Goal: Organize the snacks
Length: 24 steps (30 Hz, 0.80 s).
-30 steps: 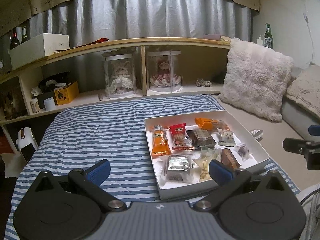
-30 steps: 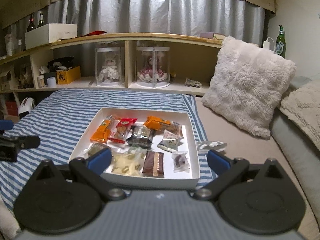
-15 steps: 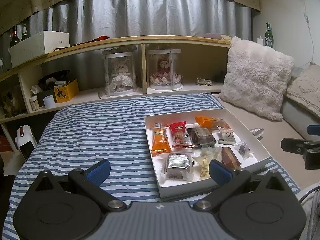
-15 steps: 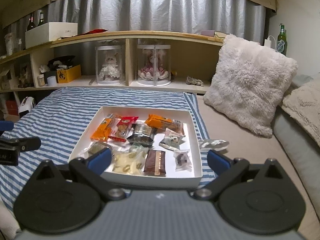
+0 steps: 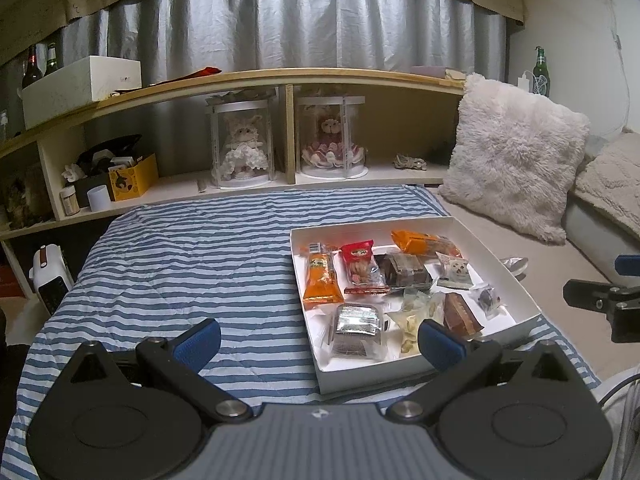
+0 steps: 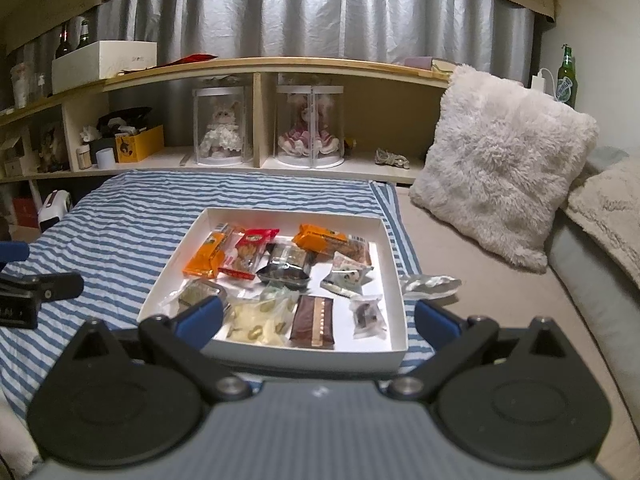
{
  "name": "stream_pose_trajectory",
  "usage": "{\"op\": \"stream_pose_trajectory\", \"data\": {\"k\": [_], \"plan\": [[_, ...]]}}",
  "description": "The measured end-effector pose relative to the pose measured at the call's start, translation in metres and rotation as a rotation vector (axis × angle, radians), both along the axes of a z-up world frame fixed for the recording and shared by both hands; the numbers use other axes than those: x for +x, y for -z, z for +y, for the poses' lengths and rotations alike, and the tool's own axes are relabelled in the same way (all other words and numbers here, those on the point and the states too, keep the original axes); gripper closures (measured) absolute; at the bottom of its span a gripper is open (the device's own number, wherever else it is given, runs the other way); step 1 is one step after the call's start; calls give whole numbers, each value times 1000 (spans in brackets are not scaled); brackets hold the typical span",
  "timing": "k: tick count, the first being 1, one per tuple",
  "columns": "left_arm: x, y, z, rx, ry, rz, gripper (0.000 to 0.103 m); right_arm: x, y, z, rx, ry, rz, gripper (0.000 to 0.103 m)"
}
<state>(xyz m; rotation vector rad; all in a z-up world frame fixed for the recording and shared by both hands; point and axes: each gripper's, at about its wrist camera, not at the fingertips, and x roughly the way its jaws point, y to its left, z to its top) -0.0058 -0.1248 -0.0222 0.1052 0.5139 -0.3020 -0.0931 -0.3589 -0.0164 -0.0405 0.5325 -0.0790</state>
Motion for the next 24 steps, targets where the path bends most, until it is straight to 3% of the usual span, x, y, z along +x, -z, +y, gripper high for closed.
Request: {"op": "stream_pose_trajectory", "data": {"k": [24], "plan": [[0, 0, -1, -4, -1, 2, 0, -1, 2, 1, 15, 7, 8, 1]]}}
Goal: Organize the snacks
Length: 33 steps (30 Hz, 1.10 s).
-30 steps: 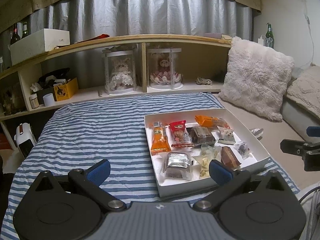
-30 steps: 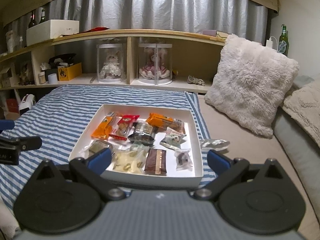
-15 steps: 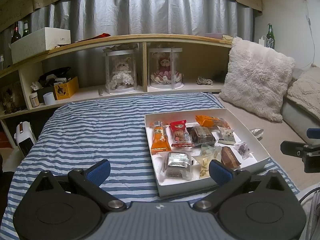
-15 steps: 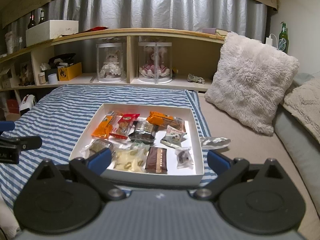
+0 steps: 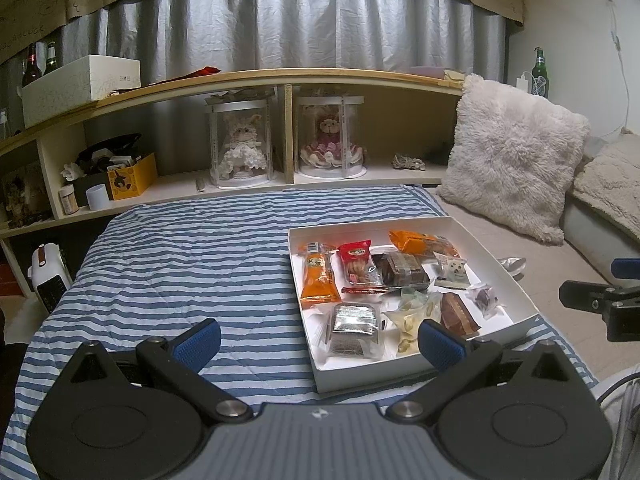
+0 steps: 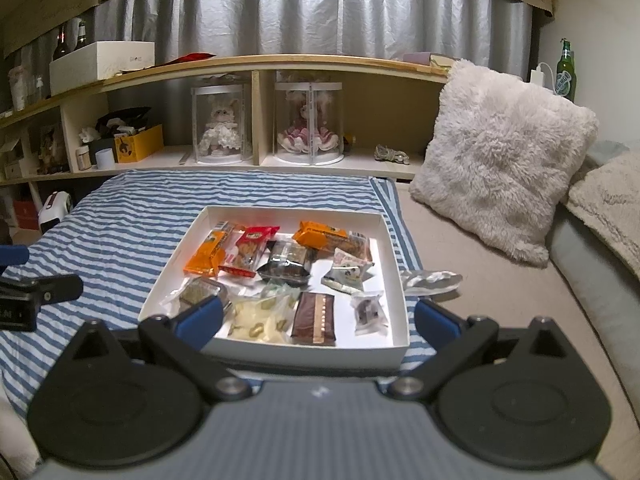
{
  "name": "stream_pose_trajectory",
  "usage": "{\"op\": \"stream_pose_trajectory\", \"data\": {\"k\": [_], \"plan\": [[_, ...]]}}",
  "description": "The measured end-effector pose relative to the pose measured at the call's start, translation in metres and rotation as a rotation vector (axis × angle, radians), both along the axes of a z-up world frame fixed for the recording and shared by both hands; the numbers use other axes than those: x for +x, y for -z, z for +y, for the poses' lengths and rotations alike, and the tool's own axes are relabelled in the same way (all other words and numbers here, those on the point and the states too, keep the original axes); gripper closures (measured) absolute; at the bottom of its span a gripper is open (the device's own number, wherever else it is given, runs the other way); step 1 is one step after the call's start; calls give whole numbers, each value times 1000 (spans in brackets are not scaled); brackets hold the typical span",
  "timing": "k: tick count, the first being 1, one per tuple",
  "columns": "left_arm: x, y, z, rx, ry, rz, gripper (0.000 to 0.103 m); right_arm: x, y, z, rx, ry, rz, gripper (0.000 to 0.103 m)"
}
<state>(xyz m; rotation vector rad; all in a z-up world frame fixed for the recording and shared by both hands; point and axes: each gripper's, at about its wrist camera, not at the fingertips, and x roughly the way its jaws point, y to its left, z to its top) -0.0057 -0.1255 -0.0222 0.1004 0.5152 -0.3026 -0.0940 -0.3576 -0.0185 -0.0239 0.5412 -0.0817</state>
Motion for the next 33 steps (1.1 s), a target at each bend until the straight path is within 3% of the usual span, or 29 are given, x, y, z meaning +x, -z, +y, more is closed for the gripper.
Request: {"op": "stream_pose_trajectory", "data": {"k": [33], "plan": [[-1, 0, -2, 2, 2, 2, 0, -1, 0, 5, -8, -7, 6, 1]]}}
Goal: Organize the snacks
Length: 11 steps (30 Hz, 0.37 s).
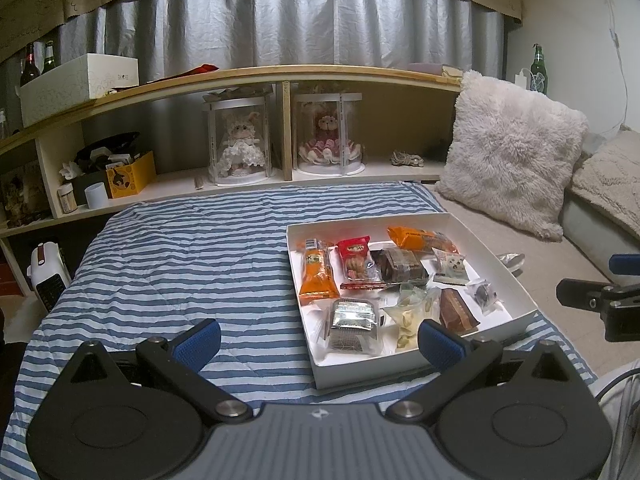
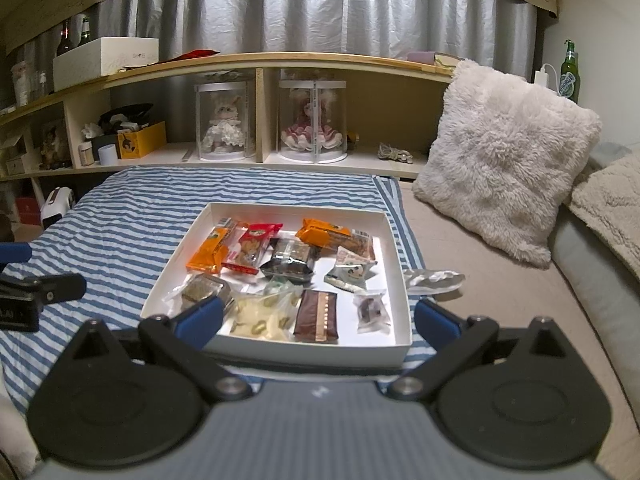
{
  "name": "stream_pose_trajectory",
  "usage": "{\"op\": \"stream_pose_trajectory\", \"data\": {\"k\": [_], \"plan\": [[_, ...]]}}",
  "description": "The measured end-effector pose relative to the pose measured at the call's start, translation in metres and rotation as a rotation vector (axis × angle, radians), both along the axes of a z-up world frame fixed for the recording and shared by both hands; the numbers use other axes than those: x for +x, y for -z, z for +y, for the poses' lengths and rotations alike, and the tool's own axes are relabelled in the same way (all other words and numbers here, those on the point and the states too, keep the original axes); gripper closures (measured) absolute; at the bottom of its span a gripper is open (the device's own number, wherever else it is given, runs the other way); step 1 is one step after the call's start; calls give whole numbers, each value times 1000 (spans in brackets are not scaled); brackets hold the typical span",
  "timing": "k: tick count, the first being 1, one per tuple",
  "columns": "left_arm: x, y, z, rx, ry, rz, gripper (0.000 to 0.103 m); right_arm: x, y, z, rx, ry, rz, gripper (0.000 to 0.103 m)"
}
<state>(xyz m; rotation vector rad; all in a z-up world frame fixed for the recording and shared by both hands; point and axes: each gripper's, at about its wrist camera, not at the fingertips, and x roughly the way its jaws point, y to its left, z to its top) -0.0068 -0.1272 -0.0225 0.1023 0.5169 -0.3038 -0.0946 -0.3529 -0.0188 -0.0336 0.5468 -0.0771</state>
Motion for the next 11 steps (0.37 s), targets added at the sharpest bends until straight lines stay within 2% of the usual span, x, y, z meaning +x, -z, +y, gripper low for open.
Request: {"op": "stream_pose_trajectory", "data": {"k": [11], "plan": [[-6, 5, 0, 4, -3, -5, 0, 0, 0, 1, 0, 1, 0, 1]]}}
